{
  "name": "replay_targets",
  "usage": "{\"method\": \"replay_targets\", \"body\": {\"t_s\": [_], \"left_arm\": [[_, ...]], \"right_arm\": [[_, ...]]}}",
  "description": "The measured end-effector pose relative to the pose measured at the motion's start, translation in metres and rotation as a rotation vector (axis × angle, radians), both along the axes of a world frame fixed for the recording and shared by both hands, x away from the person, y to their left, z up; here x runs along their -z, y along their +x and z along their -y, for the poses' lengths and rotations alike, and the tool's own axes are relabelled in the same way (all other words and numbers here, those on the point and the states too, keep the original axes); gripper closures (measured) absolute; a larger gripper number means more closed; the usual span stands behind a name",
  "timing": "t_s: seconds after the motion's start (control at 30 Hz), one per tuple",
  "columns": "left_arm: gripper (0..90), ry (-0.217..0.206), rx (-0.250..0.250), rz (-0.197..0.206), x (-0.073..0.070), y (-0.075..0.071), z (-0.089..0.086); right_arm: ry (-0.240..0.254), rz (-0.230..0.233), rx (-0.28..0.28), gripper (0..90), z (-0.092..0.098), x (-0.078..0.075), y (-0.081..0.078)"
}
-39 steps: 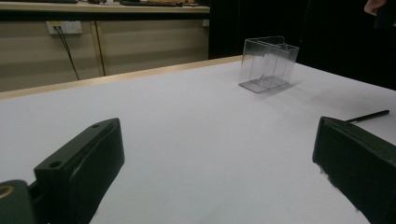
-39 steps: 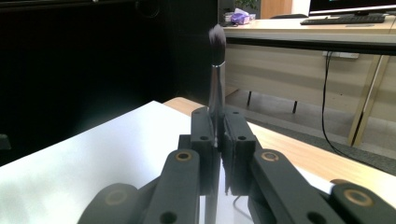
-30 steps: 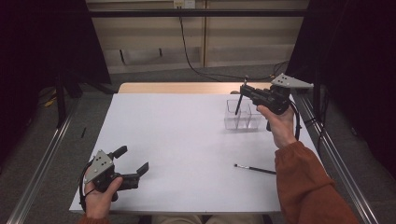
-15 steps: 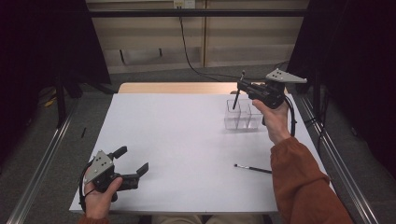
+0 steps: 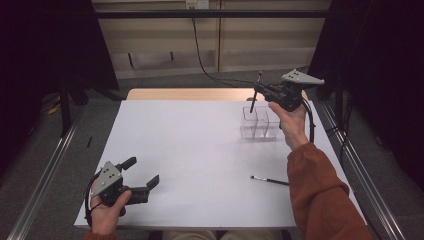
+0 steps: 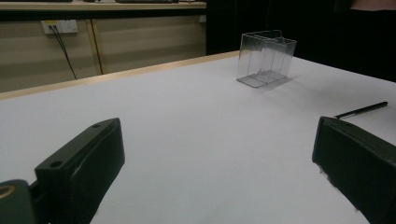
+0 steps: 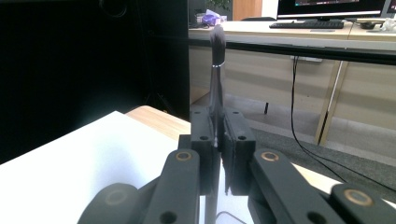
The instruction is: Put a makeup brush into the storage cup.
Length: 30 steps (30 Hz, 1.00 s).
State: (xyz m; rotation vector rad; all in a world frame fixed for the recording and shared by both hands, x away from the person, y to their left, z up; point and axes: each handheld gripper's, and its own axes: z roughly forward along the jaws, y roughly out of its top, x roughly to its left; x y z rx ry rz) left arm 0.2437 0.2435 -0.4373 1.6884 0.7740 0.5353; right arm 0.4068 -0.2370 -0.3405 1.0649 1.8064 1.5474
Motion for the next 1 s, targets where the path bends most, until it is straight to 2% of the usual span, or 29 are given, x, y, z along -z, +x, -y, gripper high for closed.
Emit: {"method": "replay_targets", "body": {"t_s": [1.0], "left_arm": [[2.4, -0.004, -0.003, 0.000, 0.001, 0.002, -0.002]], "right_arm": [[-0.032, -0.053, 0.023, 84.1, 0.001, 0.028, 0.007]]}}
